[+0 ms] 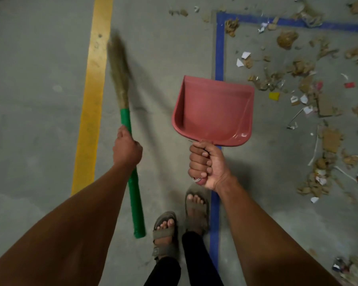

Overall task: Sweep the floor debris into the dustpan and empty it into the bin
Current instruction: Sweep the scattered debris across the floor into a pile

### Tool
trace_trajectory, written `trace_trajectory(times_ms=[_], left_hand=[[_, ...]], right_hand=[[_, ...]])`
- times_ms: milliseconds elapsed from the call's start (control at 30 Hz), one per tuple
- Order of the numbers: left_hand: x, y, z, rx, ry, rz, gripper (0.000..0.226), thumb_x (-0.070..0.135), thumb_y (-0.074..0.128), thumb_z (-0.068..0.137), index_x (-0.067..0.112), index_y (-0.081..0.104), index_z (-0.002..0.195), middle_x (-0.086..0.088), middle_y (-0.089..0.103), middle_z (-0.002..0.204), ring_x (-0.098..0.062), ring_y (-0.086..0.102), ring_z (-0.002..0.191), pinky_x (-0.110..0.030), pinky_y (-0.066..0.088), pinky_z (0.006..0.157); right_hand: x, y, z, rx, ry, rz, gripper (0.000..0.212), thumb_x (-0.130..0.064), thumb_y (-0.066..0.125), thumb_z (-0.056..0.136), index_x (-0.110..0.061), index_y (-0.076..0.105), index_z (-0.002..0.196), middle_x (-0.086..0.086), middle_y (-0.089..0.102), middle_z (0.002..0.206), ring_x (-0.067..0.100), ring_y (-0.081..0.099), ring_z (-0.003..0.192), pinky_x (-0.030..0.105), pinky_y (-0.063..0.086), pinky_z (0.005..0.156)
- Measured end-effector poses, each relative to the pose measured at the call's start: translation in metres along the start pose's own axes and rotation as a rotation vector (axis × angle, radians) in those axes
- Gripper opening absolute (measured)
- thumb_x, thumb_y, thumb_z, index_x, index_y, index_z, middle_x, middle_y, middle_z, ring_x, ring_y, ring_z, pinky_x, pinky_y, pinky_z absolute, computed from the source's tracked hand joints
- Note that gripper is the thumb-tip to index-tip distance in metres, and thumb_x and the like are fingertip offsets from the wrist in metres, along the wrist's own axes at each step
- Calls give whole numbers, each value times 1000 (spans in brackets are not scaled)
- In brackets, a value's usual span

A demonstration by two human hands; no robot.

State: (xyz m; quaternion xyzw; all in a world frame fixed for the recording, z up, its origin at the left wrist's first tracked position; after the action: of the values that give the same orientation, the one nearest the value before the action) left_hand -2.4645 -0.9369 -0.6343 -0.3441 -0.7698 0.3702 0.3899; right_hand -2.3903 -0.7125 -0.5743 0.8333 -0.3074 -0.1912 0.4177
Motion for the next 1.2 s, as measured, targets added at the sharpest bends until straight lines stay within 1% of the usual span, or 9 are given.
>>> trace_trajectory(times_ms=[167,267,433,600,700,767,1000,1100,1200], left_hand=[[37,27,4,-139,-128,42,42,14,64,92,5,50,130,-20,62,120,-41,63,106,-47,56,91],[94,53,-5,-212,45,125,49,7,59,90,9,45,137,-19,59,124,-43,62,107,-48,54,91],[205,128,-31,-472,527,380,90,3,56,83,30,20,162,-6,31,165,-45,57,124,-49,52,100],[283,163,-64,-626,820,496,86,0,48,89,42,24,160,-12,53,148,-36,63,111,-42,54,87],[287,156,-64,-611,884,453,92,-1,44,92,51,11,160,4,36,164,-32,62,117,-42,55,91],[278,140,-58,-551,871,408,89,1,44,94,46,9,162,11,20,170,-33,55,132,-43,51,104],[200,84,2,-237,435,325,79,6,47,97,16,8,165,-8,15,171,-48,54,128,-53,47,107],[185,79,12,-225,219,316,77,7,48,96,11,11,164,-14,24,168,-45,51,131,-50,45,111],[198,94,3,-313,244,353,71,6,53,92,9,24,158,-22,44,153,-47,57,120,-49,50,103]], right_hand=[[-21,-19,-5,5,4,14,42,-21,44,99,-23,33,58,-9,22,37,6,20,26,17,19,32],[-43,-29,-16,-7,-18,21,42,-21,44,98,-24,32,58,-9,21,38,7,16,27,17,17,33],[-88,-58,-48,57,-53,37,42,-21,45,98,-24,32,58,-9,19,38,8,12,29,16,20,31],[-122,-89,-83,96,-94,76,44,-22,42,100,-23,36,57,-9,25,37,7,20,27,18,24,30],[-135,-98,-99,83,-107,102,42,-22,41,99,-22,38,57,-9,24,38,8,19,28,20,24,32],[-140,-99,-105,75,-124,112,42,-22,41,99,-23,38,57,-9,19,40,9,15,30,20,23,32],[-147,-108,-99,71,-171,165,41,-23,41,99,-24,34,59,-9,24,38,8,16,29,20,24,32],[-145,-110,-94,50,-168,172,41,-23,40,99,-23,37,59,-9,22,39,9,17,29,20,23,32],[-143,-115,-92,49,-160,172,41,-24,39,99,-23,37,58,-9,23,38,9,16,30,20,24,32]])
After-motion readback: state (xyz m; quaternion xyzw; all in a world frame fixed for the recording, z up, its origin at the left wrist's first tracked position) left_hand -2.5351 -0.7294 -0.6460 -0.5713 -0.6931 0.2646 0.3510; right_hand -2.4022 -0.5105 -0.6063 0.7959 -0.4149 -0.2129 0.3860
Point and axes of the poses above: each hand's wrist, its own z-axis towards the middle knuckle, its own y-axis out of the palm, x = y × z, the point moved 10 cm from there along z, towards the middle knuckle
